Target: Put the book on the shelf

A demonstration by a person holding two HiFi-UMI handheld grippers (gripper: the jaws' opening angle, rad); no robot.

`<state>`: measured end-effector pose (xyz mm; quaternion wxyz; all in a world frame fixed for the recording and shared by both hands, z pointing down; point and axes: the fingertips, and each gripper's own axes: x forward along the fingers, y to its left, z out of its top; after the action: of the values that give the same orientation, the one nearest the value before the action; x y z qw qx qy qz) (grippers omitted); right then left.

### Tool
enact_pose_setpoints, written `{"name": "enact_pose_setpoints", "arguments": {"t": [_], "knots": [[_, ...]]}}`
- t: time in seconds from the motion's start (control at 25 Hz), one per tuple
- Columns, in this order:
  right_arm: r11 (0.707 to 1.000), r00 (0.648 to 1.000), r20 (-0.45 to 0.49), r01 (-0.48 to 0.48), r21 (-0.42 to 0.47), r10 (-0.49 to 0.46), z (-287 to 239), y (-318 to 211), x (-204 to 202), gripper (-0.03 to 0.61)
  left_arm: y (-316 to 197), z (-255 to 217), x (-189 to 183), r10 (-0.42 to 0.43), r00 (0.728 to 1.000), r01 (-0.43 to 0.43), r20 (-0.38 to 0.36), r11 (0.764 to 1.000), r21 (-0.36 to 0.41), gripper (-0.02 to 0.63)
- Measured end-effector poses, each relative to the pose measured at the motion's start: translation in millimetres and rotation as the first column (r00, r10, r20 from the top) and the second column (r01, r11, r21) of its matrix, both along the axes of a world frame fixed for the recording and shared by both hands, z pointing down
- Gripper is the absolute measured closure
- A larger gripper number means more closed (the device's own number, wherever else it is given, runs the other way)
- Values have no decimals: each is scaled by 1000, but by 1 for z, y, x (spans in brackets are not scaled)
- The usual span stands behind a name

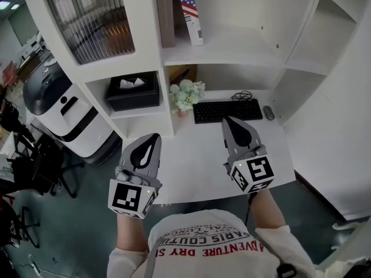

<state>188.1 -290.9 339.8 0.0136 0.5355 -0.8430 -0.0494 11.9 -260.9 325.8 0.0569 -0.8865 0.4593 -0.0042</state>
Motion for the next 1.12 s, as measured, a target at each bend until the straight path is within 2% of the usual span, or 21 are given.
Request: {"name": "enact_pose_setpoints", "arguments": {"t": [0.36, 0.64, 0.8, 0.92, 1.12], "knots": [[998, 994, -100, 52, 40, -47, 2, 11, -18, 578, -2, 6, 1, -25, 1000, 25, 6, 1000, -18, 609], [999, 998, -55, 34, 21, -33, 8, 10, -10, 578, -4, 10, 3, -25, 1000, 25, 0, 1000, -18, 609], [1000, 997, -71, 2, 14, -1, 9, 6, -4, 578, -7, 3, -1, -40, 999, 39, -28, 999, -32, 610], [1000, 997, -71, 12, 11, -11, 9, 5, -4, 578, -8, 4, -2, -48, 999, 47, -5, 999, -19, 610], [999, 998, -49, 43, 9, -42, 7, 5, -8, 578, -10, 7, -4, -51, 999, 50, -12, 999, -11, 609]]}}
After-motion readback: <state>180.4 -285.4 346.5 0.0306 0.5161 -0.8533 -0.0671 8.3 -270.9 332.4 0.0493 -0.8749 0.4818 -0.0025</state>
